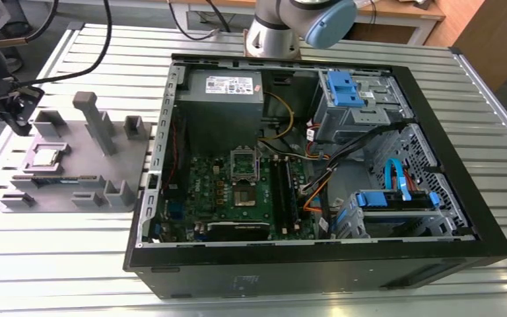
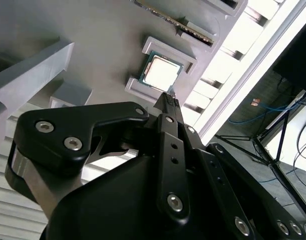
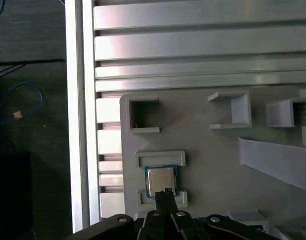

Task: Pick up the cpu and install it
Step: 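Pick up the cpu and move it towards the insertion slot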

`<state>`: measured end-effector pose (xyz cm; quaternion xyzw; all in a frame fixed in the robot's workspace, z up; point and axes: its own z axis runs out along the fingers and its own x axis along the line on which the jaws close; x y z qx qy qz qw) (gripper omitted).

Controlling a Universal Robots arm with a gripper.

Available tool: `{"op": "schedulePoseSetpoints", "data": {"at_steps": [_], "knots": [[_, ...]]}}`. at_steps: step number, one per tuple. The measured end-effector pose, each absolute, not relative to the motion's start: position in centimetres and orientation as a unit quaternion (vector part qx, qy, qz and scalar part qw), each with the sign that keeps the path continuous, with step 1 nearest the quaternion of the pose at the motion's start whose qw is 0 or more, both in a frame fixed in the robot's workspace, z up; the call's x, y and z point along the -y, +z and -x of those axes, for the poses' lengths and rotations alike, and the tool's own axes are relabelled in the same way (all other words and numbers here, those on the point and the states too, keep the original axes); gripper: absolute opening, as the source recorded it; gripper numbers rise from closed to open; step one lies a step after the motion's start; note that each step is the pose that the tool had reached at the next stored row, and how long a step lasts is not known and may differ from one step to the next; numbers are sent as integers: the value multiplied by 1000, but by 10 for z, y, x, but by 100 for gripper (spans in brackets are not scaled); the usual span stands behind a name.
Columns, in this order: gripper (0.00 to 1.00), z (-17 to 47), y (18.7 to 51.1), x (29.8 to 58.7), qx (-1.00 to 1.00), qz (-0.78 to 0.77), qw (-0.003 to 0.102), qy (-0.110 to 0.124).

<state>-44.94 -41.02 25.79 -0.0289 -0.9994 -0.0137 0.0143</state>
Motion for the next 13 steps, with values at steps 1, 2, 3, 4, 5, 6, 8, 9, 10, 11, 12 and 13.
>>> {"op": "schedulePoseSetpoints", "data": {"at_steps": [1, 2, 3, 4, 5, 6, 8, 9, 10, 11, 12, 13], "knots": [[11, 449, 257, 411, 999, 28, 13, -14], [11, 450, 256, 411, 999, 27, 12, -14], [11, 450, 256, 411, 999, 27, 10, -14], [11, 450, 255, 412, 1000, 26, 9, -14], [11, 450, 254, 412, 1000, 26, 7, -14], [11, 450, 253, 412, 1000, 26, 5, -14], [11, 450, 251, 413, 1000, 25, 4, -14], [11, 450, 249, 413, 1000, 25, 4, -14], [11, 451, 247, 414, 1000, 25, 4, -14], [11, 451, 245, 414, 1000, 25, 4, -14], [11, 451, 243, 415, 1000, 25, 4, -14], [11, 451, 242, 415, 1000, 25, 4, -14]]}}
